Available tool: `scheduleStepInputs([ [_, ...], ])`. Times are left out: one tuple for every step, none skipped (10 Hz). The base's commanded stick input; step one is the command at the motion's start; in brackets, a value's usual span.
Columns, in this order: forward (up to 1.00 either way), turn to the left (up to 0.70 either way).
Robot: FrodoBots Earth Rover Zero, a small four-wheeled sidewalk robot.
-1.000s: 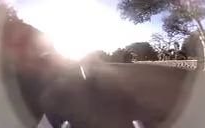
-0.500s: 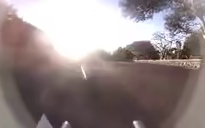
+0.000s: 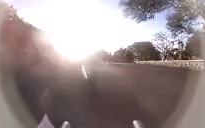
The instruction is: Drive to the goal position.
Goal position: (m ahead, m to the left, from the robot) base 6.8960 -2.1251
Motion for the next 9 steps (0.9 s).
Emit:
scheduleStepInputs([
  [0.5,-0.48],
  [0.5,-0.42],
  [0.5,-0.28],
  [0.5,0.0],
  [0.5,0.0],
  [0.5,0.0],
  [0.5,0.0],
  [0.5,0.0],
  [0.5,-0.48],
])
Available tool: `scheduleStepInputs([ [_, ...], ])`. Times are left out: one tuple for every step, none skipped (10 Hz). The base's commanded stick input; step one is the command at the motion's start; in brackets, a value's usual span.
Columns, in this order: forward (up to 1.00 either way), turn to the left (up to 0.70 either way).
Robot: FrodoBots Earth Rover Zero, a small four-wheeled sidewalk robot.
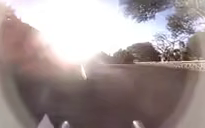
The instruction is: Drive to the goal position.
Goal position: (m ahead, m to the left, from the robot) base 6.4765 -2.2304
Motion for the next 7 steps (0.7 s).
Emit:
scheduleStepInputs([
  [0.5,-0.4],
  [0.5,-0.24],
  [0.5,0.0],
  [0.5,0.0],
  [0.5,0.0],
  [0.5,0.0],
  [0.5,-0.39],
])
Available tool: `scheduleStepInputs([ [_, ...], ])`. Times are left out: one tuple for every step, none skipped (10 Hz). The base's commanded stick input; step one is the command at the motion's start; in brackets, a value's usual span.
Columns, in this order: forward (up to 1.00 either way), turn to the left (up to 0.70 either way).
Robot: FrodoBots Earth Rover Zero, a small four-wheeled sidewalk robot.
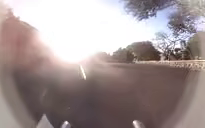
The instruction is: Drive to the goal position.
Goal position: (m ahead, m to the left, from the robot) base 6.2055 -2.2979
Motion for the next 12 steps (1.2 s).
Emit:
scheduleStepInputs([
  [0.5,-0.49],
  [0.5,-0.3],
  [0.5,-0.05],
  [0.5,0.0],
  [0.5,0.0],
  [0.5,-0.03],
  [0.5,-0.32],
  [0.5,-0.49],
  [0.5,-0.27],
  [0.5,0.0],
  [0.5,0.0],
  [0.5,0.0],
])
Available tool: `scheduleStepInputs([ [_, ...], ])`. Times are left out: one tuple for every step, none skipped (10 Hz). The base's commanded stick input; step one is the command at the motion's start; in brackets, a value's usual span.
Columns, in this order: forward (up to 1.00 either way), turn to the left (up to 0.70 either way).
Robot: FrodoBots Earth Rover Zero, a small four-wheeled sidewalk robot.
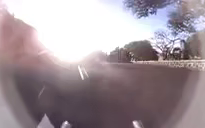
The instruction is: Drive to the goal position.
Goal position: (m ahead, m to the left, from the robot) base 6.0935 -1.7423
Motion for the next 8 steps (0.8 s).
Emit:
scheduleStepInputs([
  [0.5,0.0],
  [0.5,0.0],
  [0.5,0.0],
  [0.5,0.0],
  [0.5,0.0],
  [0.5,0.0],
  [0.5,0.0],
  [0.5,0.0],
])
